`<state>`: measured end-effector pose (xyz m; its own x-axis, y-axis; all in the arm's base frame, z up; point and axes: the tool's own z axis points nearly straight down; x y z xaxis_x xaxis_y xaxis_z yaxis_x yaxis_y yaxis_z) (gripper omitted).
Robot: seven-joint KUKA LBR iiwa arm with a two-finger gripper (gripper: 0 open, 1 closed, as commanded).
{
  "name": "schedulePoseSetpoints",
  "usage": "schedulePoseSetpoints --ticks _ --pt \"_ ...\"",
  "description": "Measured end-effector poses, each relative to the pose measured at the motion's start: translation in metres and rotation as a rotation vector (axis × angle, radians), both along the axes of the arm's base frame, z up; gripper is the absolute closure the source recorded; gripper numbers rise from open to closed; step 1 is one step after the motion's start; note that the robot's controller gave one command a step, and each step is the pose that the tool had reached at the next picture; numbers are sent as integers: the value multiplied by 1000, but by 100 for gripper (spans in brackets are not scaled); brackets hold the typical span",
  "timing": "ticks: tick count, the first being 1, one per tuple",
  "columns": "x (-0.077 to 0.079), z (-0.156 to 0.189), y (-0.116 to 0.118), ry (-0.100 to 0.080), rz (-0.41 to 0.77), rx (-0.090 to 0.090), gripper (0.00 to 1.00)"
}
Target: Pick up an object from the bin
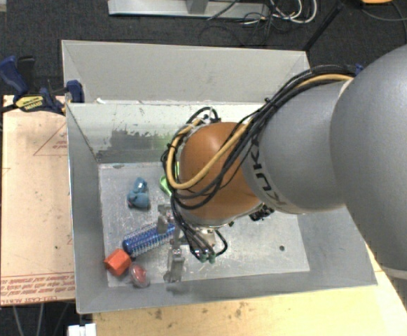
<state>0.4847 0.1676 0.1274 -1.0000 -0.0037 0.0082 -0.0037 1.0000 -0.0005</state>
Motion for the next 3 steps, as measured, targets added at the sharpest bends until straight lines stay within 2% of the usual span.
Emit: schedulePoseSetpoints --ticks 1,3 --pt "38 -60 0 -8 -23 2 0" --pt "38 -60 1 -9 -25 5 0"
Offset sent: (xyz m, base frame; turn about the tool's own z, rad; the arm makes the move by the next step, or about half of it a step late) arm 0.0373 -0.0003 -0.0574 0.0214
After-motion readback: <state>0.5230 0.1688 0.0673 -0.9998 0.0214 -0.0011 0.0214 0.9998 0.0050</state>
